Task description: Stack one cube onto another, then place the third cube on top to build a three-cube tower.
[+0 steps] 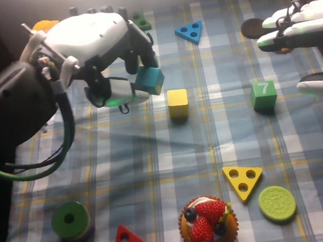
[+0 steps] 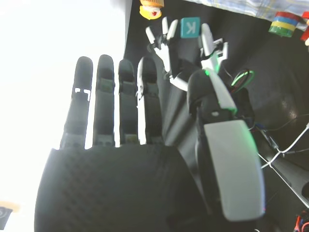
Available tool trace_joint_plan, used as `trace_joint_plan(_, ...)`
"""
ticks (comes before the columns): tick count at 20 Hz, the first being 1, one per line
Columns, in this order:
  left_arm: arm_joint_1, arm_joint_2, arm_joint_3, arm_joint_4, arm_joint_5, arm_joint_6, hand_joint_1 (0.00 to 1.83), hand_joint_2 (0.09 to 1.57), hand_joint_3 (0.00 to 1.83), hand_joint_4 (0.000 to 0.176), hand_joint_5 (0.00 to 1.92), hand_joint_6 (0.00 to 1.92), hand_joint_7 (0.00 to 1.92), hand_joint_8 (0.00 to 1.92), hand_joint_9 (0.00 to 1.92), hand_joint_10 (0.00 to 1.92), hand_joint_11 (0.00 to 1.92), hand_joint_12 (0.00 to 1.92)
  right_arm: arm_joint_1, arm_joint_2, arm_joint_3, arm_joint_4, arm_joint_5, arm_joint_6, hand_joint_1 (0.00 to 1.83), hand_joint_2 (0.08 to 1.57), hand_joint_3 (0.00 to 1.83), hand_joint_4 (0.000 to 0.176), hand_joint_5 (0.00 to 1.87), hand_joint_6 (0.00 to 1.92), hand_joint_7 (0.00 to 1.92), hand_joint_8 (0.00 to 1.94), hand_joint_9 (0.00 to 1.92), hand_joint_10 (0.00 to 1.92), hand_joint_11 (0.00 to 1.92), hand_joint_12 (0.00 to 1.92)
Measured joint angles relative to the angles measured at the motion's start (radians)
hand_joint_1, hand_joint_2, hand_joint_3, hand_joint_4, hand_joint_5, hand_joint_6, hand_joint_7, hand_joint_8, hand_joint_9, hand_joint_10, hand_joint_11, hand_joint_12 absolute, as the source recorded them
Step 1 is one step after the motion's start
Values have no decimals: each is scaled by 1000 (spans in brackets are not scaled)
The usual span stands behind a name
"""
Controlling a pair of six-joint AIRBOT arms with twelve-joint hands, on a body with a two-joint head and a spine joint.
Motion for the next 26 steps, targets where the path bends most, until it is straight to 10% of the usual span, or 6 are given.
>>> trace_joint_plan(6, -21, -62, 44, 18, 72, 0, 1233, 1126, 0, 0, 1117, 793, 803, 1212, 817, 1, 253, 335, 0, -6, 2, -1, 0, 1, 576, 1305, 0, 0, 532, 4, 448, 4, 432, 3, 60, 1014)
trace_joint_plan(7, -22, -72, 51, 18, 76, 0, 1079, 1086, 0, 112, 1064, 841, 752, 661, 797, 5, 253, 322, 0, -7, 2, 0, 1, 1, 565, 1311, 1, 0, 522, 1, 442, 1, 424, 0, 45, 1007)
trace_joint_plan(8, -22, -79, 57, 19, 83, 0, 1040, 1083, 0, 173, 1036, 876, 869, 207, 813, 10, 254, 374, 0, -9, 5, -1, 1, 1, 548, 1303, 0, 0, 527, 0, 444, 0, 421, 0, 55, 960)
trace_joint_plan(15, -37, -105, 86, 27, 130, 0, 1034, 1087, 1, 176, 1025, 894, 959, 32, 871, 22, 118, 764, 0, -10, 5, -4, 1, 1, 604, 1304, 0, 0, 525, 2, 449, 2, 428, 5, 39, 1004)
trace_joint_plan(26, -38, -102, 94, 29, 143, 0, 1034, 1088, 0, 176, 1023, 897, 946, 4, 819, 3, 69, 762, 0, -10, 5, -5, 1, 1, 604, 1303, 0, 0, 529, 0, 445, 1, 423, 1, 39, 1002)
